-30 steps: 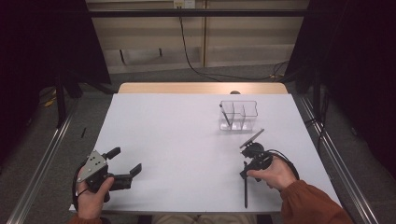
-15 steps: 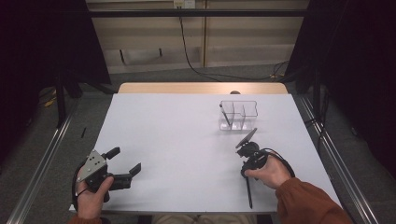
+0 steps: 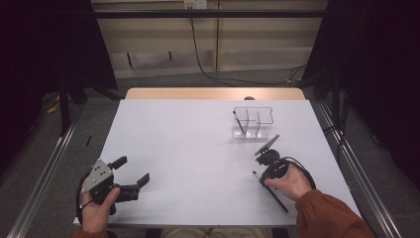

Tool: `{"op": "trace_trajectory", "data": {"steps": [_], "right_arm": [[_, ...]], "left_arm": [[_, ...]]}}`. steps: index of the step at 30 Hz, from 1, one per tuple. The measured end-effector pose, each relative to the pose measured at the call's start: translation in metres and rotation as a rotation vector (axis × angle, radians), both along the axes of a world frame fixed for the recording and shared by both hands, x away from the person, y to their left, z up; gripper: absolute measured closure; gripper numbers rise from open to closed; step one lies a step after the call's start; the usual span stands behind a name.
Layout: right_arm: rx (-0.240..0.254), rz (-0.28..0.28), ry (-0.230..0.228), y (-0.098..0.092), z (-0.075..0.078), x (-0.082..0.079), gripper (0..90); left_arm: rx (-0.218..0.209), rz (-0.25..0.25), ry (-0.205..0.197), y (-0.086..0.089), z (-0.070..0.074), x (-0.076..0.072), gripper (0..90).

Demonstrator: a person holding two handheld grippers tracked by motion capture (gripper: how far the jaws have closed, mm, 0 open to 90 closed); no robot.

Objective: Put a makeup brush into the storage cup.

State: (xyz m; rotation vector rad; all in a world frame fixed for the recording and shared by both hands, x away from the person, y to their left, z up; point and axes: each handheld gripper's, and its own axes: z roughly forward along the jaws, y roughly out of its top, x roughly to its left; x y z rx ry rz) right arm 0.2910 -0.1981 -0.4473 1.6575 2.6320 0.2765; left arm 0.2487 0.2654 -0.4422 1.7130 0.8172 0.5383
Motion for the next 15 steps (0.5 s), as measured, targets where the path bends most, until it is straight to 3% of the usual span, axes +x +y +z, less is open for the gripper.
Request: {"op": "trace_trajectory", "data": {"steps": [15], "right_arm": [[0.054, 0.015, -0.022, -0.0057, 0.0029, -0.0038, 84.5]], "left_arm": [[-0.002, -0.002, 0.000, 0.0006, -0.0002, 0.0001, 2.2]]}}
